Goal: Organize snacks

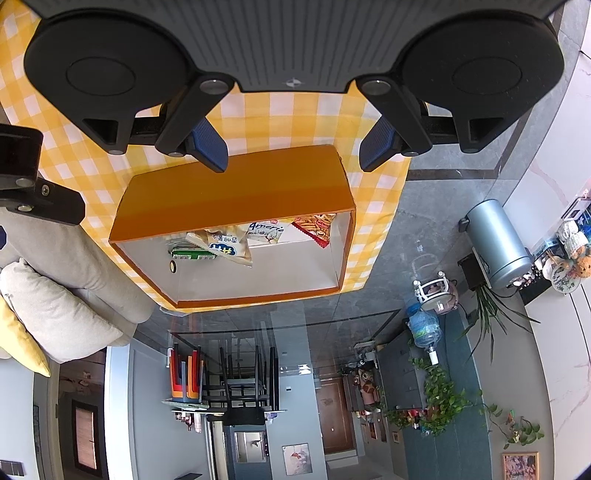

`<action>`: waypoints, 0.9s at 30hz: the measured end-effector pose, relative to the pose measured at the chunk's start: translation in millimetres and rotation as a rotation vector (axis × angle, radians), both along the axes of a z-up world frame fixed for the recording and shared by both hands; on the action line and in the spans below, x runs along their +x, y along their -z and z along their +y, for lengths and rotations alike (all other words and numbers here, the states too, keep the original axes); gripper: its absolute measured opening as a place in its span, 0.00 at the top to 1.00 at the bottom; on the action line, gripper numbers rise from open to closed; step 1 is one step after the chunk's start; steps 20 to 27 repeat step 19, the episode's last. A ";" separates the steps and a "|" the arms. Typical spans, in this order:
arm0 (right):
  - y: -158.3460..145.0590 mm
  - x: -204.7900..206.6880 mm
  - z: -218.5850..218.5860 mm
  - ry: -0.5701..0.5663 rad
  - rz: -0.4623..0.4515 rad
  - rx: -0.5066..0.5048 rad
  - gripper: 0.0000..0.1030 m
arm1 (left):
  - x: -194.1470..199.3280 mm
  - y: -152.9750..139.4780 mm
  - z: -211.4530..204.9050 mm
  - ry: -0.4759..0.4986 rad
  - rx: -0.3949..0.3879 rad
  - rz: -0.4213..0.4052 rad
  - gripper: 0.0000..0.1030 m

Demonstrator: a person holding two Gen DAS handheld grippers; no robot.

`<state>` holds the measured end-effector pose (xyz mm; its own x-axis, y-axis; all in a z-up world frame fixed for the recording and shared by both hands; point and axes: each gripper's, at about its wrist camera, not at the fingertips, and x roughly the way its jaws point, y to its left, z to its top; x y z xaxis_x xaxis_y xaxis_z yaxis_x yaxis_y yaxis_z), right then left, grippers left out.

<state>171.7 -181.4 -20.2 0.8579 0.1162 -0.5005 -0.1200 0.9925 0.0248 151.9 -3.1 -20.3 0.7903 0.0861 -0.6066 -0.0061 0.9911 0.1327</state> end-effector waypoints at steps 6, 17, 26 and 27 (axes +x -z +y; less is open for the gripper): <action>-0.7 -0.6 1.4 0.001 0.001 0.000 0.04 | -3.4 -2.0 -2.3 0.002 0.003 -0.004 0.08; -0.9 -1.1 4.6 0.007 0.004 0.002 0.04 | -3.9 -4.7 0.0 0.016 -0.011 0.010 0.08; -0.4 -0.9 4.5 0.007 0.007 0.001 0.04 | -4.0 -4.8 0.2 0.012 -0.010 0.009 0.08; -0.4 -0.9 4.5 0.007 0.007 0.001 0.04 | -4.0 -4.8 0.2 0.012 -0.010 0.009 0.08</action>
